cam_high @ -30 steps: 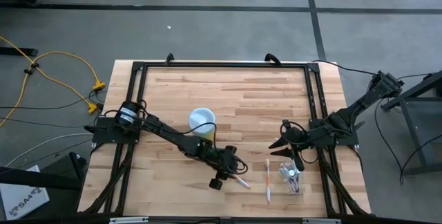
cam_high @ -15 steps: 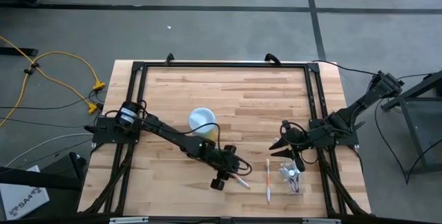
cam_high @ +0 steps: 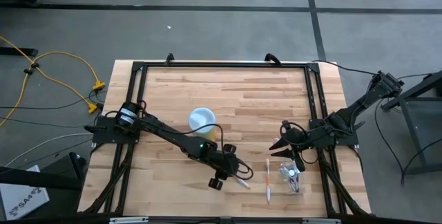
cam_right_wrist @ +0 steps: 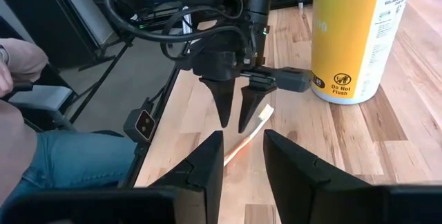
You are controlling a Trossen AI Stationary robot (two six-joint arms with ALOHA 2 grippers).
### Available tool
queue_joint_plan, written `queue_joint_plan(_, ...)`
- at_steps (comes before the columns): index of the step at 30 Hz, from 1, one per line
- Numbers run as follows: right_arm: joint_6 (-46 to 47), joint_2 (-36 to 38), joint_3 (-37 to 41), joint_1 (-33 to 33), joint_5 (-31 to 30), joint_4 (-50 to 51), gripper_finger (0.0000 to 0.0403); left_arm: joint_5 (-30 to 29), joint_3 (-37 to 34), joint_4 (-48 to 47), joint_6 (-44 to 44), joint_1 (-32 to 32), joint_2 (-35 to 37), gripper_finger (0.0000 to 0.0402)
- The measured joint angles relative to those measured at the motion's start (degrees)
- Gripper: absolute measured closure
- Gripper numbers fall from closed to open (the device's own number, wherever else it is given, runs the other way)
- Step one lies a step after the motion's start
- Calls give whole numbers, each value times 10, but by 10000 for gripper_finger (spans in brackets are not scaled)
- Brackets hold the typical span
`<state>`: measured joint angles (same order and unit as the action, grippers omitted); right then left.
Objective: Pick & Place toothbrushing station
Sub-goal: Put the left orange toothbrush in the top section of the transparent organizer
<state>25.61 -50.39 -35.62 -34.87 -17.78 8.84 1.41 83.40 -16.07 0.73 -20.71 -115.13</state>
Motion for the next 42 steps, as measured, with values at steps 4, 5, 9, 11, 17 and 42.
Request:
queue_joint_plan(4, 0, 0, 0, 0, 0, 0, 308, 2, 0, 2, -4, 1, 0, 281)
queue_joint_plan(5, 0, 0, 0, 0, 0, 0, 308, 3, 0, 5, -5, 2, 0, 281)
queue_joint_plan(9, -2, 0, 0, 0, 0, 0, 308, 17, 1, 37, -16, 8, 0, 281)
queue_joint_plan(11, -2, 0, 0, 0, 0, 0, 308, 28, 6, 46, -21, 11, 0, 281)
queue_joint_plan(17, -2, 0, 0, 0, 0, 0, 308, 29, 14, 40, -25, 14, -5, 281)
queue_joint_plan(42, -3, 0, 0, 0, 0, 9, 308, 84, 16, 27, -25, 26, -62, 281)
